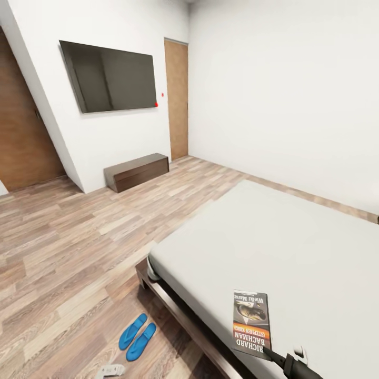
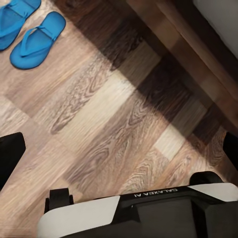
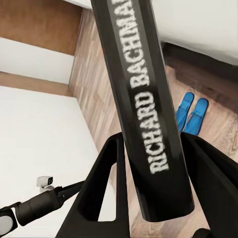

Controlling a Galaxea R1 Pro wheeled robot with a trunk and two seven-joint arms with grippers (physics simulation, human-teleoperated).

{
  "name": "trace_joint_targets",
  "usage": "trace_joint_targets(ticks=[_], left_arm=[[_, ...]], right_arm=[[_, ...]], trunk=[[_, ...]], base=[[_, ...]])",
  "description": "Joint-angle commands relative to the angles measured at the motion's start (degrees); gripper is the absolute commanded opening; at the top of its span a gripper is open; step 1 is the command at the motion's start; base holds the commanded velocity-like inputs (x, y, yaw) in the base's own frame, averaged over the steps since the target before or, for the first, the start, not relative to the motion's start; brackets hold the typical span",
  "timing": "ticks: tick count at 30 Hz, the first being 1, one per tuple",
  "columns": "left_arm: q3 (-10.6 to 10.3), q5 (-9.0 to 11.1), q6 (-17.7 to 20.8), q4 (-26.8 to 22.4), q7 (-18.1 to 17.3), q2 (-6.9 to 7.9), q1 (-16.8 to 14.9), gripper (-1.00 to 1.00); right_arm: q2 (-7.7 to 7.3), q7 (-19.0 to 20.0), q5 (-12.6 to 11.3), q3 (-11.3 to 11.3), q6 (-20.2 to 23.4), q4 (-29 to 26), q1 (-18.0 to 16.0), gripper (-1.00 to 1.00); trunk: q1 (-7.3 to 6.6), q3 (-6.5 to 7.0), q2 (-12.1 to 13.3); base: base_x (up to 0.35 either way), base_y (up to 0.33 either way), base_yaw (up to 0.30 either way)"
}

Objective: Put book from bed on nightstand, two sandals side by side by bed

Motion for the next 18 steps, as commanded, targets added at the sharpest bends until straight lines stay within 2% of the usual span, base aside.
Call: trace_joint_targets(ticks=[1, 10, 12, 13, 16, 18], left_arm=[[0.3, 0.3, 0.0, 0.1, -0.4, 0.00, -0.1, 1.00], [0.3, 0.3, 0.0, 0.1, -0.2, 0.00, -0.1, 1.00], [0.3, 0.3, 0.0, 0.2, 1.0, 0.00, -0.1, 1.00], [0.3, 0.3, 0.1, 0.2, 3.2, 0.00, -0.1, 1.00], [0.3, 0.3, 0.2, 0.2, 13.9, -0.18, -0.1, 1.00], [0.3, 0.3, 0.3, 0.2, 18.3, -0.55, -0.1, 1.00]], right_arm=[[-0.02, 0.2, -0.3, -0.1, 0.6, 0.0, 0.0, -1.00], [-0.02, 0.2, -0.3, -0.1, 0.6, 0.0, 0.0, -1.00], [-0.02, 0.2, -0.3, -0.1, 0.6, 0.0, 0.0, -1.00], [-0.02, 0.2, -0.3, -0.1, 0.6, 0.0, 0.0, -1.00], [-0.02, 0.2, -0.3, -0.1, 0.6, 0.0, 0.0, -1.00], [-0.02, 0.2, -0.3, -0.1, 0.6, 0.0, 0.0, -1.00]], trunk=[[0.01, -0.05, -0.1], [0.01, 0.16, -0.1], [0.01, 0.21, -0.1], [0.01, 0.24, -0.1], [0.01, 0.30, -0.1], [0.01, 0.35, -0.1]], base=[[0.000, 0.000, 0.292], [0.000, 0.000, 0.292], [0.000, 0.000, 0.292], [0.000, 0.000, 0.292], [0.000, 0.000, 0.292], [0.000, 0.000, 0.292]])
